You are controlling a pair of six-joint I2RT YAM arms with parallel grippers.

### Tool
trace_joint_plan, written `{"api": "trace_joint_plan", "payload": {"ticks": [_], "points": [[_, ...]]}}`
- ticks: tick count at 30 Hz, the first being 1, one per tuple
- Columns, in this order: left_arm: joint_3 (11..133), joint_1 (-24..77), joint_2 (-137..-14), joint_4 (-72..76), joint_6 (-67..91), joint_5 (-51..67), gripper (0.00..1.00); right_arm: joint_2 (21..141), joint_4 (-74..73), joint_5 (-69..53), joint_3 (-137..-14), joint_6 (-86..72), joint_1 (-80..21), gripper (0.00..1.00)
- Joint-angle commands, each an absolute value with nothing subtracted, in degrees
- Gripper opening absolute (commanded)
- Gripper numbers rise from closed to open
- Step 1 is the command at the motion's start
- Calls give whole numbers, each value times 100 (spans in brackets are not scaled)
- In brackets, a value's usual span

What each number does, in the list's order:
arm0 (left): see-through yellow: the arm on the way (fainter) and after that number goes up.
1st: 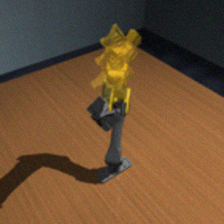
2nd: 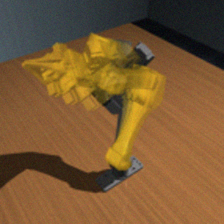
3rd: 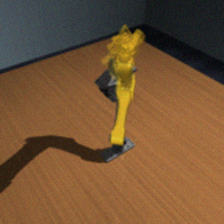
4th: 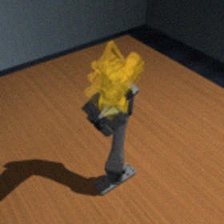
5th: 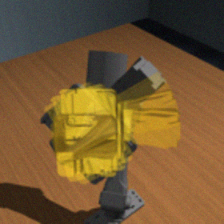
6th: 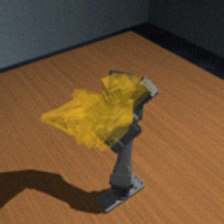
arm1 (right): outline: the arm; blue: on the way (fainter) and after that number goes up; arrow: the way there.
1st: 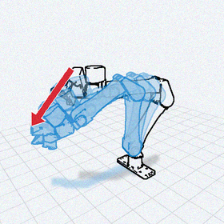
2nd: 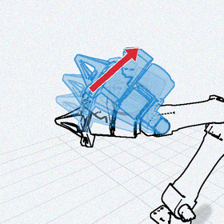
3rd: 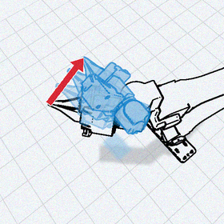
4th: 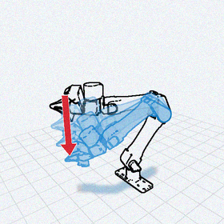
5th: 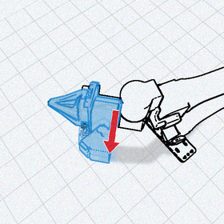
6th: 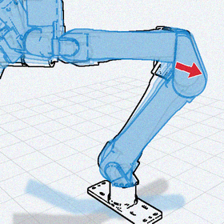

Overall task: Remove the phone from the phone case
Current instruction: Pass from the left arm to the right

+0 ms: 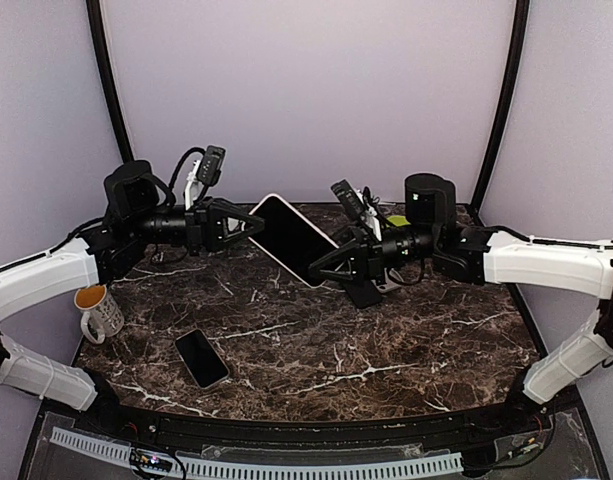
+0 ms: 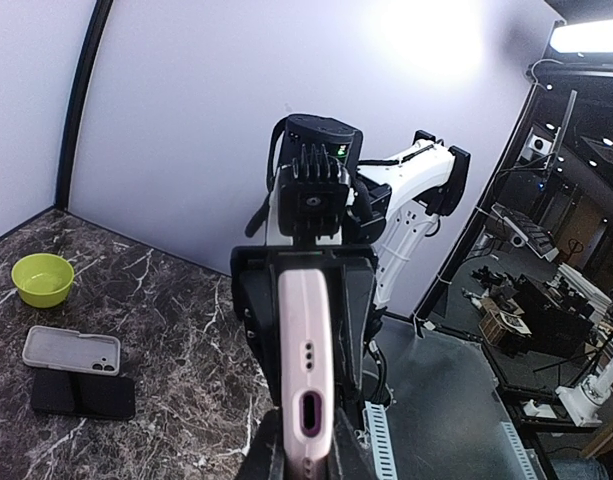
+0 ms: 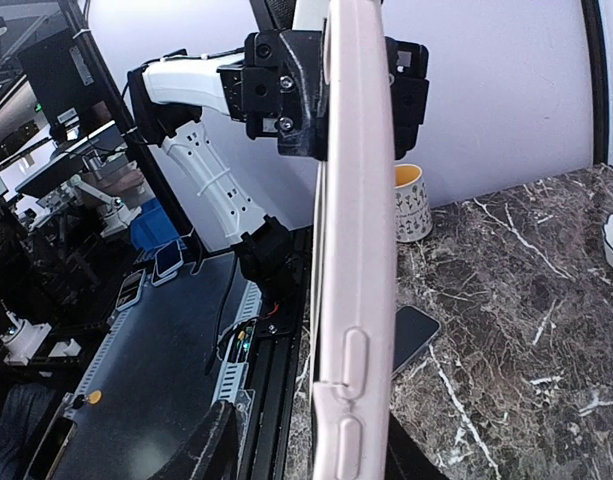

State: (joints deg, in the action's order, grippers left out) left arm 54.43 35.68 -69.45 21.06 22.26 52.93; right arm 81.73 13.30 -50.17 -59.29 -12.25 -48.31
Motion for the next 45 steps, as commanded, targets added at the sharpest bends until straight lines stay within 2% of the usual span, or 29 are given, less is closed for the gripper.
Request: {"api": "trace_joint_plan", "payload": {"ticks": [1, 5, 9, 19, 30, 34, 42, 45], "points": [[5419, 3595, -6624, 2695, 2175, 5318, 0, 8234, 1819, -5405, -6087, -1500, -4790, 41], [5310, 3595, -6528, 2890, 2214, 5174, 0, 8150, 2247, -5343, -5923, -1760, -4752, 54], [4971, 3595, -6373, 3595, 2431, 5005, 0, 8054, 3125, -5198, -5579, -2330, -4681, 56], [4677, 3593, -6250, 4403, 2738, 4724, 0, 8101, 4382, -4964, -5379, -3238, -4671, 48], [4576, 3595, -6201, 4757, 2909, 4643, 0, 8288, 4293, -5022, -5587, -3131, -4787, 42], [4487, 3595, -6257, 4885, 2928, 4685, 0, 8508, 4389, -5120, -5749, -3234, -4798, 33], [4419, 3599, -6306, 4947, 2974, 4632, 0, 8675, 5000, -4999, -5824, -3518, -4863, 25], [4393, 3595, -6294, 4940, 2971, 4558, 0, 8670, 5062, -4990, -5857, -3533, -4877, 19]]}}
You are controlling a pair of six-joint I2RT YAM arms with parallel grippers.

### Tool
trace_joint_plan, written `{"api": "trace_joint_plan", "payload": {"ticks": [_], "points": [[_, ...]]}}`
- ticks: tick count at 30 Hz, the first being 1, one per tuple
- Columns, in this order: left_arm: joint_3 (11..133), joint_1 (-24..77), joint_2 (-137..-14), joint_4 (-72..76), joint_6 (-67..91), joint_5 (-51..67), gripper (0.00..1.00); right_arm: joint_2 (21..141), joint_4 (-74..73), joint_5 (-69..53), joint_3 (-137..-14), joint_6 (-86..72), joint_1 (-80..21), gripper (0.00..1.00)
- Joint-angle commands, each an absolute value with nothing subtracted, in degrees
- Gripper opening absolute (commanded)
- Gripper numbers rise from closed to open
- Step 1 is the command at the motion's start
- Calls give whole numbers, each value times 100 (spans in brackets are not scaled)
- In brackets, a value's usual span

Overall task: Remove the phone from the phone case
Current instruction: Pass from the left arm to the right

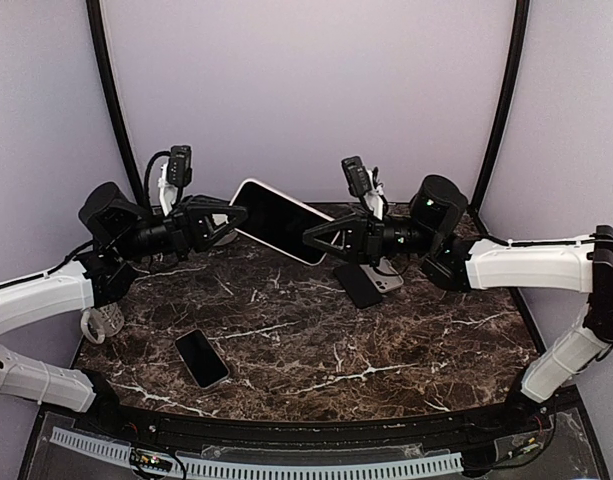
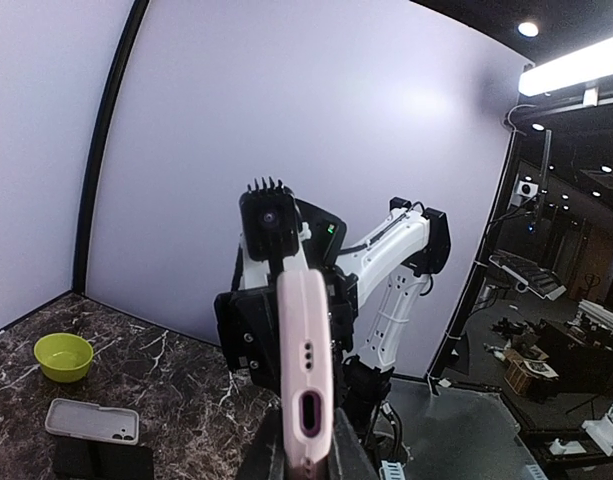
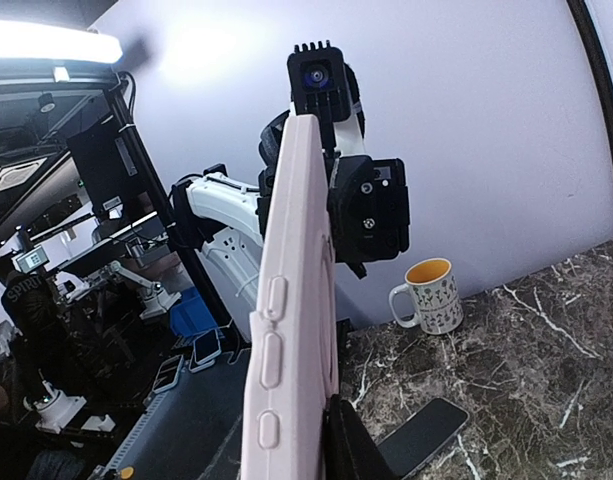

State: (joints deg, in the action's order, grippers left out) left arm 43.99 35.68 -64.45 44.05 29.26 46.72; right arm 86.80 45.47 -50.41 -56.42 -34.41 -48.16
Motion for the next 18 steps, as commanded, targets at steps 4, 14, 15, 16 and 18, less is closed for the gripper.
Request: {"api": "trace_joint_plan", "payload": {"ticks": [4, 14, 15, 16, 18], "points": [[4348, 3595, -6272, 4770, 2905, 4372, 0, 8636, 4882, -4981, -5919, -3454, -4887, 11], [4281, 3594, -5848, 3614, 2409, 3761, 35, 8241, 3736, -4540, -5951, -2391, -4887, 0], [4289, 3594, -5798, 3486, 2248, 3707, 45, 8157, 3535, -4330, -5950, -2198, -4892, 0], [4335, 3595, -5710, 3130, 2130, 3686, 49, 8074, 3357, -4123, -5929, -2030, -4885, 0], [4511, 3595, -5584, 2459, 1687, 3624, 59, 7958, 2900, -3776, -5976, -1684, -4878, 0]]}}
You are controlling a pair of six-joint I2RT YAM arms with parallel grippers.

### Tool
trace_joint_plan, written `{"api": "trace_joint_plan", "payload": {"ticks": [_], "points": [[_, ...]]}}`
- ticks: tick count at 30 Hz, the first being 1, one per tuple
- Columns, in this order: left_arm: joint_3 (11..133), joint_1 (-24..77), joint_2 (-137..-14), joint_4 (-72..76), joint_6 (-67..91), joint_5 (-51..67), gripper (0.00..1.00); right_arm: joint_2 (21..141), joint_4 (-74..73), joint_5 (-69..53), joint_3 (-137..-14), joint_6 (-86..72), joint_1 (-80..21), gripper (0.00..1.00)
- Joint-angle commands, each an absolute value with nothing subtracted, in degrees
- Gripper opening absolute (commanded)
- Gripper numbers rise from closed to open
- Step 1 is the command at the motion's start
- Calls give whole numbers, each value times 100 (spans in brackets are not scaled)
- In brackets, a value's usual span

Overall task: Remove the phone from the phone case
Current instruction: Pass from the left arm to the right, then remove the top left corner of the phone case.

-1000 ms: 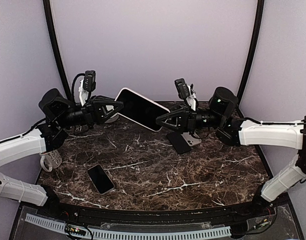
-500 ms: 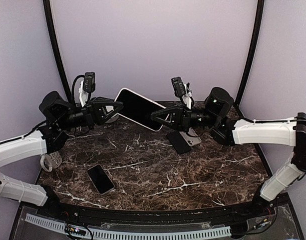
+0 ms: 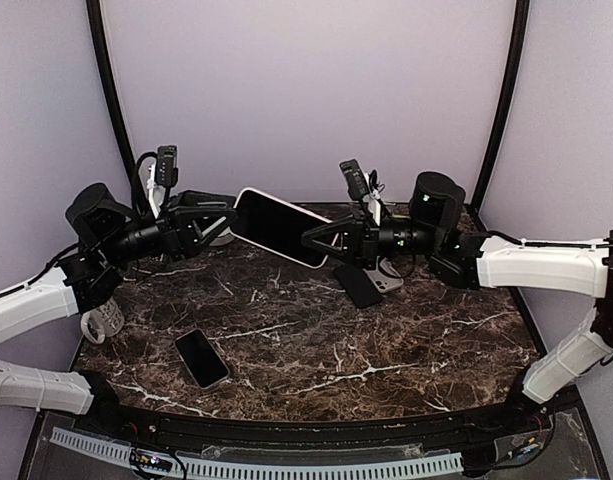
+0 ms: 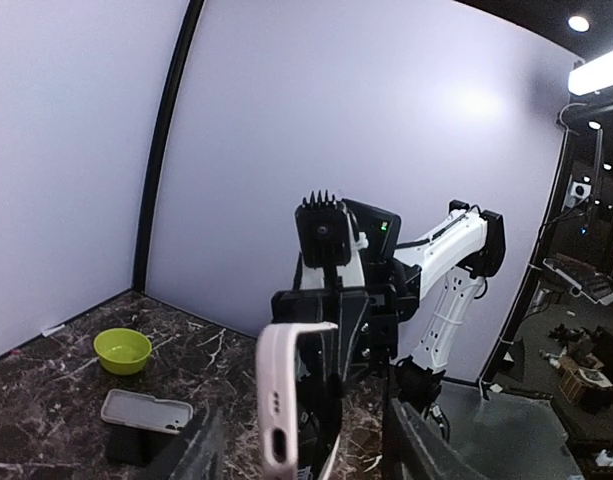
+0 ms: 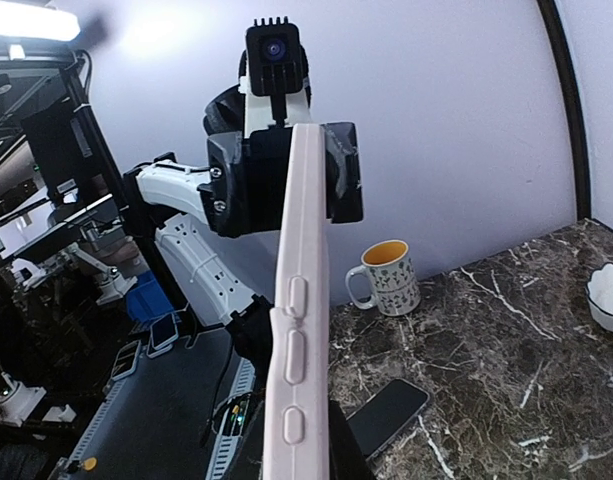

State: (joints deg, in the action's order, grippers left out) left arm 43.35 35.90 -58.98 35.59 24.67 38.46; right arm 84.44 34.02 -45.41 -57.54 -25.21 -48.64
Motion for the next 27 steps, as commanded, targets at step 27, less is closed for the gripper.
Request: {"api": "trace_joint_plan", "payload": {"ticks": [27], "points": [[4756, 3590, -6088, 264, -3231, 4981, 88, 6541, 694, -3263, -4932, 3057, -4960, 0]]}}
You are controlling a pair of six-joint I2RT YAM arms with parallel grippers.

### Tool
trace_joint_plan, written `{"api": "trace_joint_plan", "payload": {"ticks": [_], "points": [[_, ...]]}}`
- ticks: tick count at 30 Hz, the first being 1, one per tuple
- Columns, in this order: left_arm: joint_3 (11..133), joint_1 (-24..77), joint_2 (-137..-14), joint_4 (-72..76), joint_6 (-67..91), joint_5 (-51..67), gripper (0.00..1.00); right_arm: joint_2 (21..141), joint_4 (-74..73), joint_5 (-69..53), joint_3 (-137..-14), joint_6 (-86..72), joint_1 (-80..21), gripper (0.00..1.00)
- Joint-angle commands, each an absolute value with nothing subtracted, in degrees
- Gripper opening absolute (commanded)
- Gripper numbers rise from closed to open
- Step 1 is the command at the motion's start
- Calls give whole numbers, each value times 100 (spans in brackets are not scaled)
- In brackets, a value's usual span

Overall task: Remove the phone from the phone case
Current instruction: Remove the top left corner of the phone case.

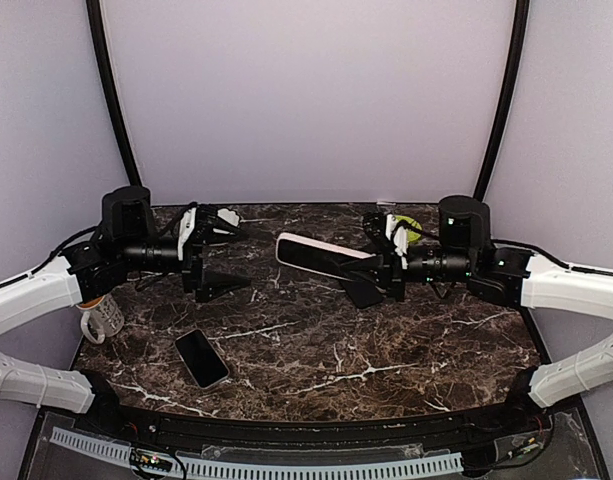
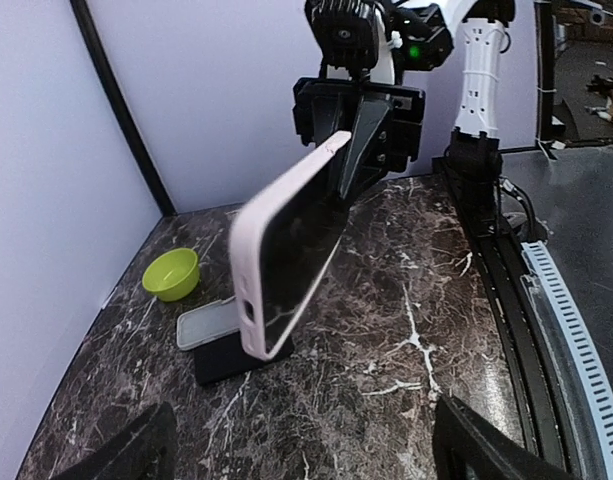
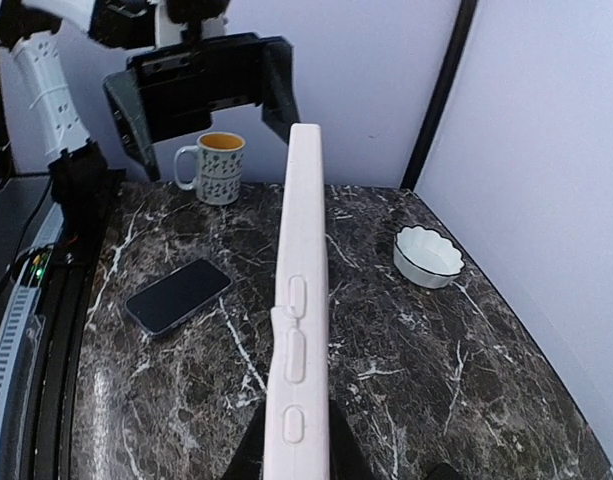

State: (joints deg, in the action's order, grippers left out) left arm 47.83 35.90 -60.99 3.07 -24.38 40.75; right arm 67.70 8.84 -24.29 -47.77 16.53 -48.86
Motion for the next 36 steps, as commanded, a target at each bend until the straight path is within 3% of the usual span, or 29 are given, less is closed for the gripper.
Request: {"api": "trace_joint_plan", "payload": {"ticks": [1, 6, 11, 24, 36], "points": [[4696, 3592, -6108, 286, -3259, 5093, 87, 6586, 544, -3312, -4999, 3169, -4959, 0], [4324, 3594, -6157, 673, -3517, 5733, 76, 6925, -467, -3536, -5439, 3806, -5004, 0], [4210, 3595, -6246, 714, -3496, 6239, 60, 7140, -399, -3405, -5613, 3966, -5149, 0], [3819, 3618, -5908, 1006, -3561, 6370, 56, 7517, -255, -3004, -5836, 4426, -5477, 0], [3833, 3770, -6089, 986, -3699, 6076, 42, 7554, -144, -2892, -5935, 4431, -5657, 0]]}}
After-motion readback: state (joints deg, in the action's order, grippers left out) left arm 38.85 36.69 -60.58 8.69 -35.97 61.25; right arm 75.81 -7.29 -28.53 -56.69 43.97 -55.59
